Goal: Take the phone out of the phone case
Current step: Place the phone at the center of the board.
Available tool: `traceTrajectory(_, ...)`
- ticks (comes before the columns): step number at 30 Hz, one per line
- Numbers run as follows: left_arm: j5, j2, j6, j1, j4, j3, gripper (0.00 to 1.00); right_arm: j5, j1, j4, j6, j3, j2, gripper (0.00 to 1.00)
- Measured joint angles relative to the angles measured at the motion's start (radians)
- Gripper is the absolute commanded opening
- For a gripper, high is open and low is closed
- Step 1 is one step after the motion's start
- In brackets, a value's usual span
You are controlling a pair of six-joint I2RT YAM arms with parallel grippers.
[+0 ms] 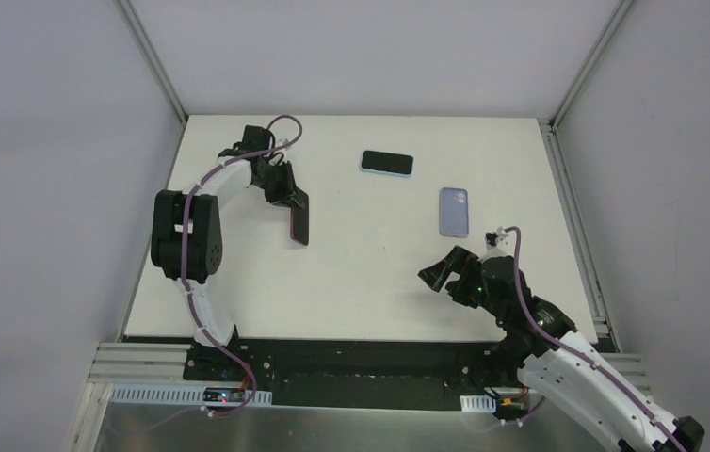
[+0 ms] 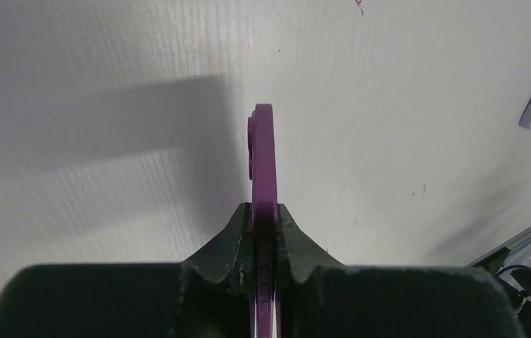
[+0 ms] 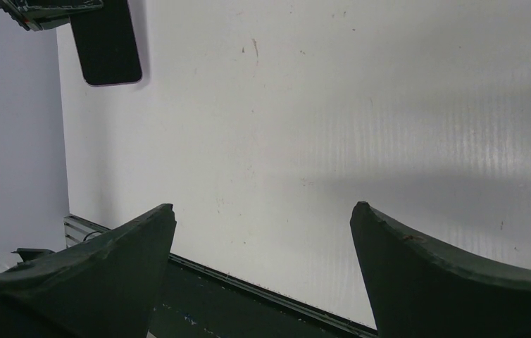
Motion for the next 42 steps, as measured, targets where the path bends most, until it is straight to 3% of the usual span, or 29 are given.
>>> traceTrajectory(20,0.062,0.068,0.008,0.027,-0.006,0.026,0.00,-0.001,0.000,-0.004,-0.014,0.000,0.019,0.99)
traceTrajectory(35,0.061,0.100,0.008,0.027,-0.006,0.026,0.25,0.014,0.000,-0.044,-0.014,0.000,-0.055,1.00)
traceTrajectory(42,0.052,0.101,0.009,0.034,-0.006,0.026,0.29,0.037,0.000,-0.069,-0.014,0.000,-0.070,1.00)
